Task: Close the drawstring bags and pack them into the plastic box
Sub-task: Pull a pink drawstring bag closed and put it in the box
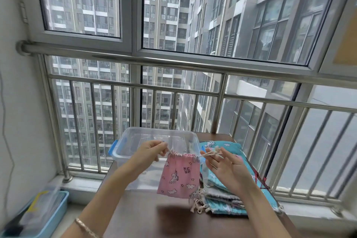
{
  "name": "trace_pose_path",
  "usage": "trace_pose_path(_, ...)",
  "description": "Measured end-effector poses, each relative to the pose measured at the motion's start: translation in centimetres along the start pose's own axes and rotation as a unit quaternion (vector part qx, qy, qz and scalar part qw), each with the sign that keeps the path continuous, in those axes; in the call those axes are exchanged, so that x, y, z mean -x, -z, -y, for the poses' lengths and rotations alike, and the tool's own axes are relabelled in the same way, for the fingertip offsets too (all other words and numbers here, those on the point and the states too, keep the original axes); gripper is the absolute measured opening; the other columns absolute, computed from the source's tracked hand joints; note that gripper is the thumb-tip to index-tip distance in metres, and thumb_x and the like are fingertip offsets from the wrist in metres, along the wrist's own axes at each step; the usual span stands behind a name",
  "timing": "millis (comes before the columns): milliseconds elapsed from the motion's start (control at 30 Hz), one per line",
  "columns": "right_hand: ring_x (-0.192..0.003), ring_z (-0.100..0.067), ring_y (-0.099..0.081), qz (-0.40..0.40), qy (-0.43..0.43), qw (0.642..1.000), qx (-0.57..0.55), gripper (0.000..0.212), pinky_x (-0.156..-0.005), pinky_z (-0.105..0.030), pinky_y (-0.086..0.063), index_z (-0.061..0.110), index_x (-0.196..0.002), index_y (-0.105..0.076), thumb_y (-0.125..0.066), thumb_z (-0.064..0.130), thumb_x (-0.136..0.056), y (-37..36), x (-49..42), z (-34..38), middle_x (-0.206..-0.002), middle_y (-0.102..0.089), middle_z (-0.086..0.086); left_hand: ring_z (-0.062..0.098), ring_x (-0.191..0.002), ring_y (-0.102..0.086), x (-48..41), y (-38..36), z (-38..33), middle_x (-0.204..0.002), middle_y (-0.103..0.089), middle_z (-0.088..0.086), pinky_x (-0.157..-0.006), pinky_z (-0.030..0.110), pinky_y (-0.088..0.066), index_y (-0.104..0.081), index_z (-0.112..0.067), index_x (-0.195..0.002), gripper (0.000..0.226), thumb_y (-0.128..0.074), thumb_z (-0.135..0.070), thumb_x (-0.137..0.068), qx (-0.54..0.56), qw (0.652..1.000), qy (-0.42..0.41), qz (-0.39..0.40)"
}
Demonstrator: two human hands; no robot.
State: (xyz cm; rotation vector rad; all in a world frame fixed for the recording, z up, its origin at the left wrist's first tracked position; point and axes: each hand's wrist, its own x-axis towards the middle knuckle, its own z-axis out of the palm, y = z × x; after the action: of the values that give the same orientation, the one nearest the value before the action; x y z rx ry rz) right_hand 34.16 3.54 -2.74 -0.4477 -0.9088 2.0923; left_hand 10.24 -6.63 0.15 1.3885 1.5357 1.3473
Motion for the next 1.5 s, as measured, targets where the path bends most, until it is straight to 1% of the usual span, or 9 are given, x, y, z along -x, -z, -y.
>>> trace_pose_path(133, -0.112, -0.028, -0.065, 0.022, 0.026, 0.997, -0.066, 0.021, -0.099, -0.045, -0.049, 0.007, -0.098, -0.068, -0.049, 0.015, -0.096, -1.4, 0.3, 0.2, -0.119, -0.066, -0.016, 0.019, -0.100, -0.065, -0.2, -1.2, -0.8, -0.110, -0.072, 0.007, -0.085, 0.027, -0.050, -0.064, -0.003, -0.075, 0.032, -0.047, -0.020, -0.097, 0.237, 0.968, 0.033, 0.074)
trace_pose_path(233, -0.109, -0.022, -0.067, 0.043, 0.052, 0.998, -0.015, 0.035, -0.100, -0.041, -0.048, 0.009, -0.127, -0.060, -0.048, 0.003, -0.094, -1.8, 0.3, 0.4, -0.122, -0.066, -0.010, 0.022, -0.099, -0.062, -0.5, -1.9, -0.8, -0.106, -0.071, 0.010, -0.090, 0.033, -0.048, -0.073, -0.002, -0.091, 0.029, -0.052, -0.022, -0.094, 0.311, 0.947, 0.046, 0.066)
trace_pose_path(500, -0.073, -0.020, -0.070, -0.057, 0.116, 0.983, 0.128, 0.060, -0.074, -0.030, -0.060, 0.013, -0.146, -0.038, -0.051, -0.007, -0.091, -1.4, -0.9, -0.8, -0.097, -0.072, -0.016, 0.021, -0.103, -0.063, -0.4, -2.6, 0.2, -0.106, -0.069, 0.014, -0.100, 0.031, -0.048, -0.068, 0.002, -0.109, 0.033, -0.068, -0.008, -0.078, 0.336, 0.939, 0.037, 0.067)
trace_pose_path(633, -0.068, -0.021, -0.071, -0.079, 0.127, 0.979, 0.139, 0.060, -0.082, -0.033, -0.059, 0.012, -0.145, -0.037, -0.055, -0.003, -0.090, -1.2, -0.8, -1.1, -0.084, -0.071, -0.017, 0.016, -0.090, -0.065, -0.2, -3.4, 0.6, -0.087, -0.073, 0.007, -0.090, 0.029, -0.048, -0.073, -0.006, -0.090, 0.015, -0.068, -0.002, -0.077, 0.357, 0.932, 0.064, -0.007)
trace_pose_path(767, -0.064, -0.019, -0.071, -0.106, 0.131, 0.976, 0.137, 0.060, -0.077, -0.029, -0.060, 0.007, -0.147, -0.035, -0.052, -0.006, -0.091, 0.6, -0.4, -0.1, -0.075, -0.070, -0.012, 0.015, -0.080, -0.069, -0.4, -1.6, 0.9, -0.086, -0.073, 0.010, -0.073, 0.023, -0.057, -0.070, -0.003, -0.092, 0.024, -0.068, -0.003, -0.067, 0.427, 0.899, 0.056, -0.074)
trace_pose_path(967, -0.049, -0.016, -0.055, -0.033, 0.109, 0.948, 0.298, 0.043, -0.076, -0.040, -0.058, 0.009, -0.134, -0.040, -0.053, 0.000, -0.095, -0.7, -0.1, 0.3, -0.079, -0.067, -0.016, 0.019, -0.090, -0.071, -0.2, -2.1, 0.2, -0.092, -0.075, 0.012, -0.084, 0.031, -0.052, -0.064, -0.008, -0.106, 0.042, -0.076, -0.015, -0.067, 0.258, 0.966, 0.016, -0.023)
trace_pose_path(1200, -0.051, -0.012, -0.053, 0.010, 0.096, 0.862, 0.498, 0.008, -0.057, -0.027, -0.047, 0.004, -0.102, -0.060, -0.060, 0.006, -0.094, -4.4, -1.6, -0.5, -0.075, -0.072, -0.006, 0.015, -0.093, -0.072, -1.7, -4.1, -1.7, -0.097, -0.075, 0.008, -0.079, 0.022, -0.055, -0.054, -0.018, -0.126, 0.050, -0.074, -0.008, -0.081, 0.100, 0.990, -0.096, 0.024)
trace_pose_path(1367, -0.067, -0.009, -0.056, 0.078, 0.030, 0.897, 0.434, 0.017, -0.072, -0.024, -0.047, 0.009, -0.098, -0.076, -0.060, 0.010, -0.093, -4.1, -1.6, -1.3, -0.086, -0.069, -0.008, 0.016, -0.087, -0.073, -2.7, -5.1, -1.4, -0.095, -0.075, 0.007, -0.074, 0.028, -0.059, -0.058, -0.012, -0.126, 0.048, -0.073, -0.006, -0.081, 0.063, 0.992, -0.107, -0.028)
trace_pose_path(1500, -0.063, -0.012, -0.051, 0.043, 0.049, 0.905, 0.421, 0.023, -0.063, -0.024, -0.043, 0.007, -0.093, -0.075, -0.070, 0.028, -0.088, -3.9, -1.5, -2.1, -0.078, -0.064, -0.008, 0.013, -0.084, -0.072, -2.6, -5.9, -0.6, -0.090, -0.075, 0.002, -0.079, 0.033, -0.059, -0.053, -0.018, -0.131, 0.040, -0.062, -0.015, -0.092, 0.056, 0.995, -0.084, 0.013)
